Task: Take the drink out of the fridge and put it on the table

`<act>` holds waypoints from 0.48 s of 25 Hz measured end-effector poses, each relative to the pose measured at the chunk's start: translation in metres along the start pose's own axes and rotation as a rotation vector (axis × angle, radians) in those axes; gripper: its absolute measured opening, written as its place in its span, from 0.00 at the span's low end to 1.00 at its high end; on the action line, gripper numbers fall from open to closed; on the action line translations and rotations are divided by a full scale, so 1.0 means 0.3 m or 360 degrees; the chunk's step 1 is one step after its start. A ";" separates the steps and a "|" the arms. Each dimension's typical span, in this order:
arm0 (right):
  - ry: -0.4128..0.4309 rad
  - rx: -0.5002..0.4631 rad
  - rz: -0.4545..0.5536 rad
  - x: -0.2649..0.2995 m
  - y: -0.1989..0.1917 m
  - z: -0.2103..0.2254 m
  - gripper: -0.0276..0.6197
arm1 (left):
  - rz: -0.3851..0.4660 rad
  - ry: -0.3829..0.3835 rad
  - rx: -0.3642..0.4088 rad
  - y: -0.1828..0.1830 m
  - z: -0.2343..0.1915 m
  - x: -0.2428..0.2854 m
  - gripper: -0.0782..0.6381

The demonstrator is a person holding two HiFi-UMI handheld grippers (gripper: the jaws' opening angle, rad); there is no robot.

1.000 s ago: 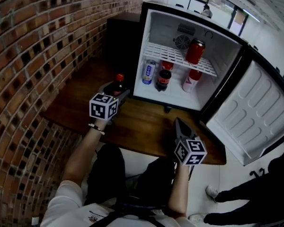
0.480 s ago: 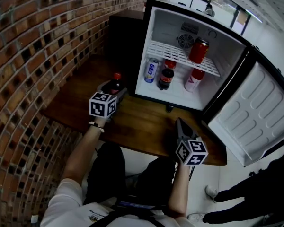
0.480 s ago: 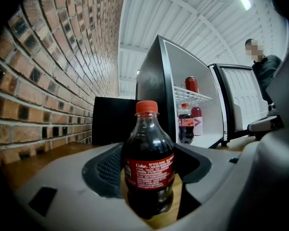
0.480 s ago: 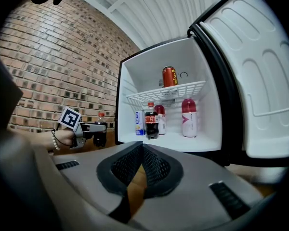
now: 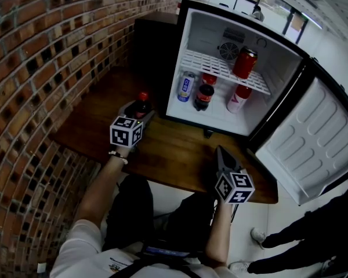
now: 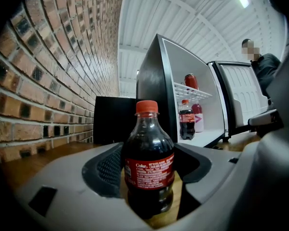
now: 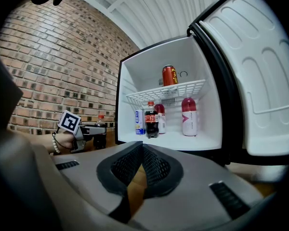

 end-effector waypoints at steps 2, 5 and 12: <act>0.0000 0.0004 0.0001 0.000 -0.002 0.001 0.05 | -0.0002 0.0001 0.0018 0.000 0.005 -0.004 0.54; -0.0001 0.0010 -0.0001 -0.001 -0.006 0.001 0.05 | -0.0012 0.0000 0.0040 -0.003 0.010 -0.013 0.54; -0.0003 0.0015 0.0004 -0.006 -0.011 0.001 0.05 | -0.0030 0.0007 0.0045 -0.009 0.008 -0.017 0.54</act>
Point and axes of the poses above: the fingertips, and each gripper's own axes: x forward along the fingers, z to its right, y out of its top, the point moved 3 cm from there along -x, backward along the fingers, and after that the axes turned 2 degrees about z, right-handed, at the moved point
